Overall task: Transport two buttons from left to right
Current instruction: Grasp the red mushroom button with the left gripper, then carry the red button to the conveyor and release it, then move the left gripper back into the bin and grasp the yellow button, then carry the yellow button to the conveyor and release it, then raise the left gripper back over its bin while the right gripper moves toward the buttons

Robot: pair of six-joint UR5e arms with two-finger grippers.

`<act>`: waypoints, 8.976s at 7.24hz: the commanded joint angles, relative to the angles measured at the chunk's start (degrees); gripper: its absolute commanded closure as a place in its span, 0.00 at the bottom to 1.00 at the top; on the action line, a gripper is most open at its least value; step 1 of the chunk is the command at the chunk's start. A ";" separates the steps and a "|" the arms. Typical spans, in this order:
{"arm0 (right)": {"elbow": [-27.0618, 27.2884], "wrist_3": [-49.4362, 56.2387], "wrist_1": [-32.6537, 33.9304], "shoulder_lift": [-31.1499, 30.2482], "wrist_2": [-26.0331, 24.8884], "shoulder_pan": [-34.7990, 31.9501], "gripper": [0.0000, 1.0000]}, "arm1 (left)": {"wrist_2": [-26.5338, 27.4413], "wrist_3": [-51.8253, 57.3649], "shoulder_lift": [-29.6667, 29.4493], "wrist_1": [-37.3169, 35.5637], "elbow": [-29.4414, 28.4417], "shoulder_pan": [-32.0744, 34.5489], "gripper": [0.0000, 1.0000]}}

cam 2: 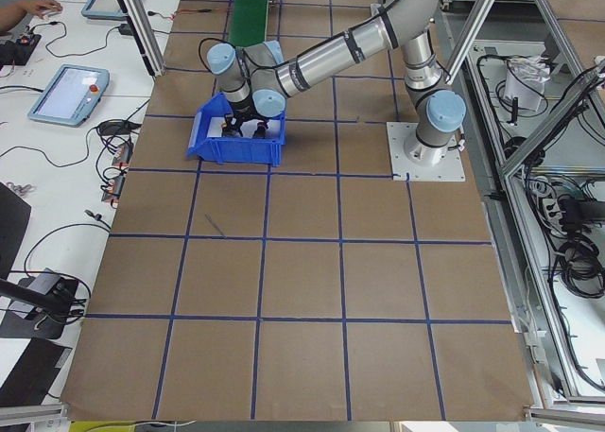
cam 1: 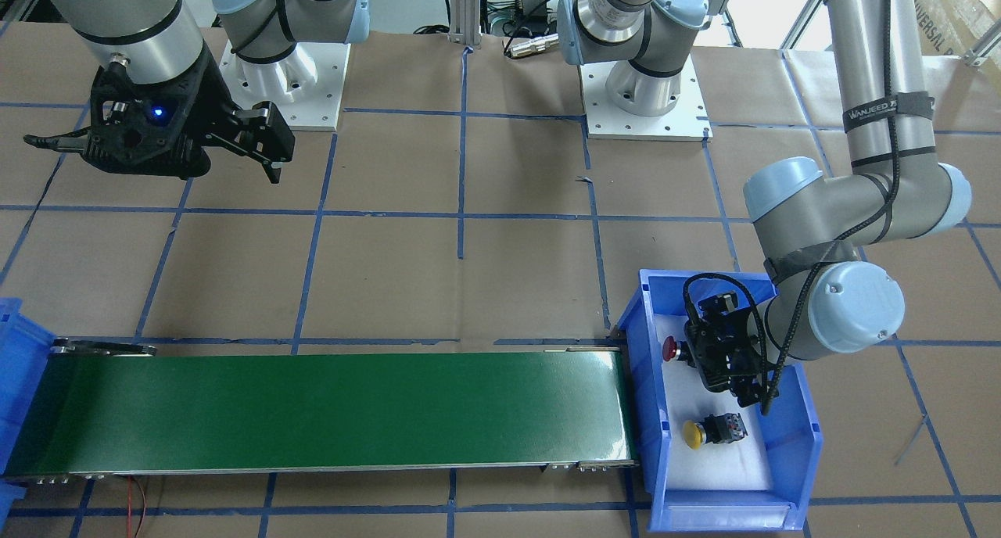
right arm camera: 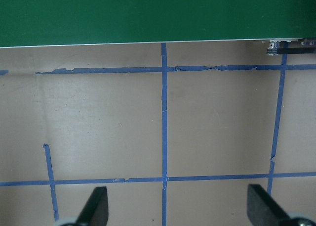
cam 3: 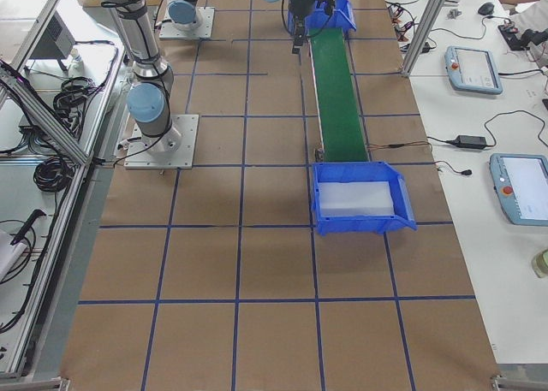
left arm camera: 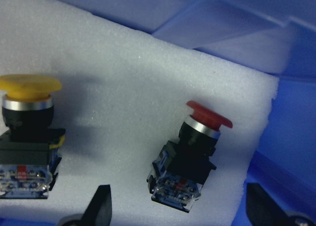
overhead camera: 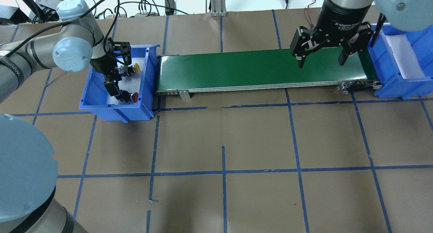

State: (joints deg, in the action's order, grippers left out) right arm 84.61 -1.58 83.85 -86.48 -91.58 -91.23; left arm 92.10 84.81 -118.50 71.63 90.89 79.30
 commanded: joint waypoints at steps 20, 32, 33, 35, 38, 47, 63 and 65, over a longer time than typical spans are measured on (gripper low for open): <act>0.12 0.00 -0.09 0.26 0.00 0.18 0.00 | -7.99 -103.44 -7.79 -5.27 -13.54 22.03 0.64; 0.12 0.00 -0.09 0.35 0.09 0.26 0.00 | -8.08 -30.77 0.12 -3.95 -14.08 0.51 0.00; 0.12 0.00 -0.09 0.35 0.09 0.26 0.00 | -7.82 -21.53 -1.02 -3.34 -13.12 0.24 0.00; 0.12 0.09 -0.09 0.35 0.00 0.26 0.00 | -5.80 -11.72 -6.19 -3.43 -11.09 0.32 0.00; 0.12 0.09 -0.09 0.35 0.09 0.26 0.00 | -5.62 -7.55 -8.58 -3.51 -10.82 0.33 0.04; 0.12 0.00 0.00 0.35 0.09 0.26 0.00 | -12.73 -54.41 3.51 -3.34 -11.44 -1.17 0.67; 0.12 1.14 -0.18 0.35 0.09 0.26 0.00 | -1.14 -99.31 11.32 9.90 -11.44 16.33 0.00; 0.12 1.05 -0.09 0.35 0.09 0.26 0.00 | -1.05 -96.96 18.63 20.17 -10.82 15.18 0.00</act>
State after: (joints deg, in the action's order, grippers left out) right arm 84.73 -0.50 83.63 -86.15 -91.49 -90.97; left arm 90.80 -13.86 -104.31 85.62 79.73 95.03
